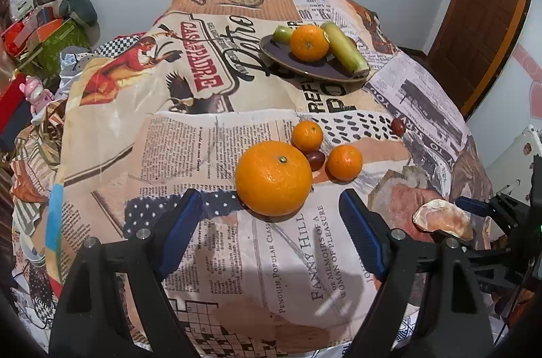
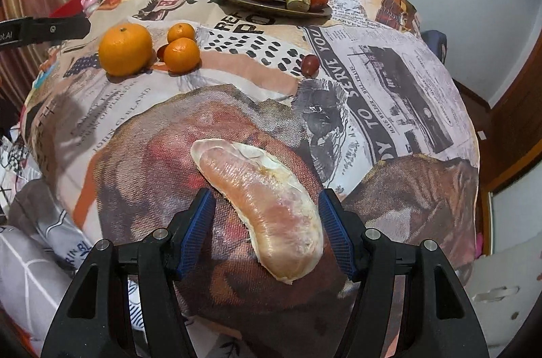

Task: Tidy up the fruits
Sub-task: 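Grasp the peeled grapefruit segment with the right tool while the left grasps another large orange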

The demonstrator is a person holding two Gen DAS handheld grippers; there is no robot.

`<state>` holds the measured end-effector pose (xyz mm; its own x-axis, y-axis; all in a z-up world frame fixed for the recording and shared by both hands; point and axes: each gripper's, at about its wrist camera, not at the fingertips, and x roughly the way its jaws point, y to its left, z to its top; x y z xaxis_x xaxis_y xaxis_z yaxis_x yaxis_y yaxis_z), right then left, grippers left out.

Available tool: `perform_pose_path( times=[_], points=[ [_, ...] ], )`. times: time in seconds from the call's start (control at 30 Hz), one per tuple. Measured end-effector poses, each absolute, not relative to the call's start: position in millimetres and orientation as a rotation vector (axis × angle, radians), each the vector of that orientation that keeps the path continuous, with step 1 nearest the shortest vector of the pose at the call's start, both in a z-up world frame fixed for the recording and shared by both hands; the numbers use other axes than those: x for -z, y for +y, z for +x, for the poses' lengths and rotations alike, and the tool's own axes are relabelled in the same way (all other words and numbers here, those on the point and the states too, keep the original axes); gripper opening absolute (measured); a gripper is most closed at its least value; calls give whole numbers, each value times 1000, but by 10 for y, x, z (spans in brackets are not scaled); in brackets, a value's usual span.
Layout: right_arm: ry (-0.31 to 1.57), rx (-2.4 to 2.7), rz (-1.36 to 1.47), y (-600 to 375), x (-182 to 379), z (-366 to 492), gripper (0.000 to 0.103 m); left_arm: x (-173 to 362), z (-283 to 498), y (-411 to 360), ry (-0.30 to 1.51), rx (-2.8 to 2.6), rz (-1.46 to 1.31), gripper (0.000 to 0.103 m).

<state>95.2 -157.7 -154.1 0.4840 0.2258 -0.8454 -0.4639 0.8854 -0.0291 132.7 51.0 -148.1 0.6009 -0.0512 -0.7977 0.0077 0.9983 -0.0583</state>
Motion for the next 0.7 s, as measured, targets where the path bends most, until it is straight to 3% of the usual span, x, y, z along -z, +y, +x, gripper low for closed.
perform_pose_path(
  times=[0.27,0.43,0.6,0.7],
  points=[
    [1008,-437,-182,-1635,1630,1132,55,1611,1421,510,958,40,-58,83],
    [995,-426,-153,-1648,1606,1179,47,1712,1520,533,975,36,-70,83],
    [978,-431,-103,-1676,1521,1295,30,1837,1650,578,1004,28,-111,83],
    [978,-439,-85,-1679,1499,1375,26,1897,1720,581,1021,36,-129,83]
  ],
)
